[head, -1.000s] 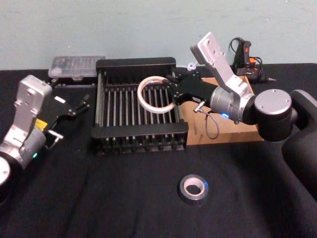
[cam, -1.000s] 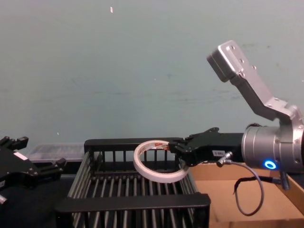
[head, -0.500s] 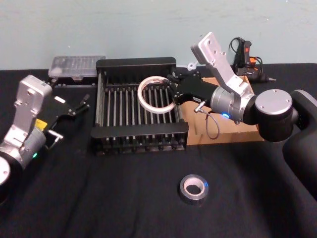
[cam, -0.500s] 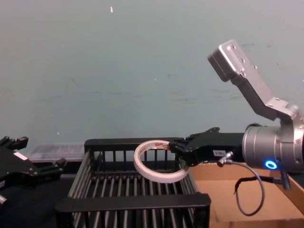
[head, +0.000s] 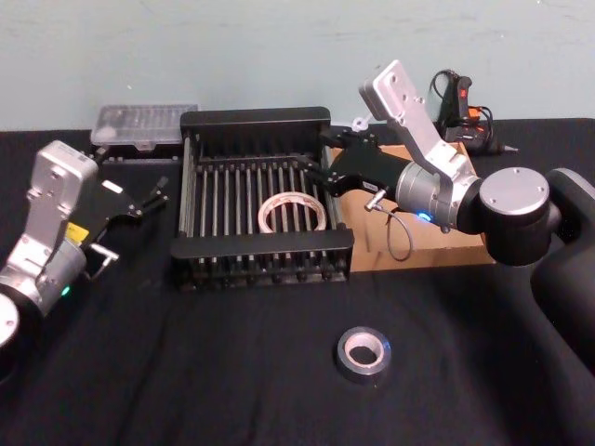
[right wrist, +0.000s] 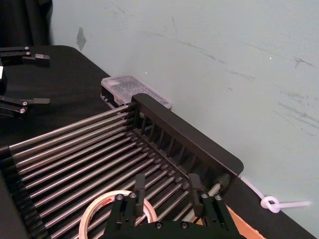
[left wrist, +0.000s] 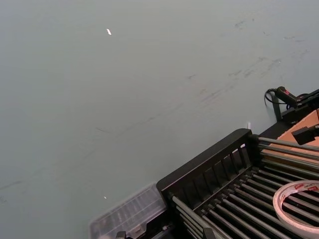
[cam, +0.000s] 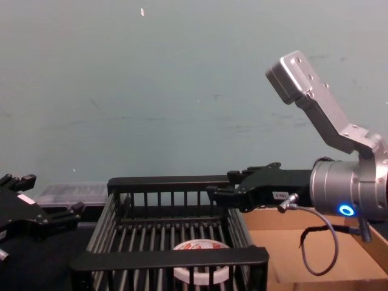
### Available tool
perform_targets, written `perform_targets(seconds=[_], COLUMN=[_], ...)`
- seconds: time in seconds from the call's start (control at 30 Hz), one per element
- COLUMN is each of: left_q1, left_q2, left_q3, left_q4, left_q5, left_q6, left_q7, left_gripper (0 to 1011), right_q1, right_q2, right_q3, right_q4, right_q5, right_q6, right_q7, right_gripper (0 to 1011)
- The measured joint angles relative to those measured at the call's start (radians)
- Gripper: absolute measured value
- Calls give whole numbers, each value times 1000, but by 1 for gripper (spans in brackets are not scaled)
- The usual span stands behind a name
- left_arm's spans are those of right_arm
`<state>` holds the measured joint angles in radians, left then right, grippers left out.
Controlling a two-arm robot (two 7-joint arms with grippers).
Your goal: Pick up the white tape and place it into the black box , Pick up the silver tape and place it into the brown box.
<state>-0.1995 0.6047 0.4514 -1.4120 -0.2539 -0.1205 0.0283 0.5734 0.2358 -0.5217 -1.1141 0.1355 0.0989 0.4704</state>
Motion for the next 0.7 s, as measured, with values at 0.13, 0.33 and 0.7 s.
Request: perform_targets(seconds=[0.13, 0.33, 0.7], left_q1=[0, 0, 0], left_q2=[0, 0, 0], left_q3=[0, 0, 0], left_q4=[0, 0, 0], left_q5=[0, 0, 0], left_q6=[0, 0, 0], left_q7=[0, 0, 0], left_gripper=[1001, 1001, 1001], right_q1=[0, 0, 0], right_q2=[0, 0, 0], right_q3=[0, 0, 0], right_q4=[0, -1, -1], right_q5=[0, 0, 0], right_q6=[0, 0, 0], right_q7=[0, 0, 0], right_gripper=[630, 825, 1002])
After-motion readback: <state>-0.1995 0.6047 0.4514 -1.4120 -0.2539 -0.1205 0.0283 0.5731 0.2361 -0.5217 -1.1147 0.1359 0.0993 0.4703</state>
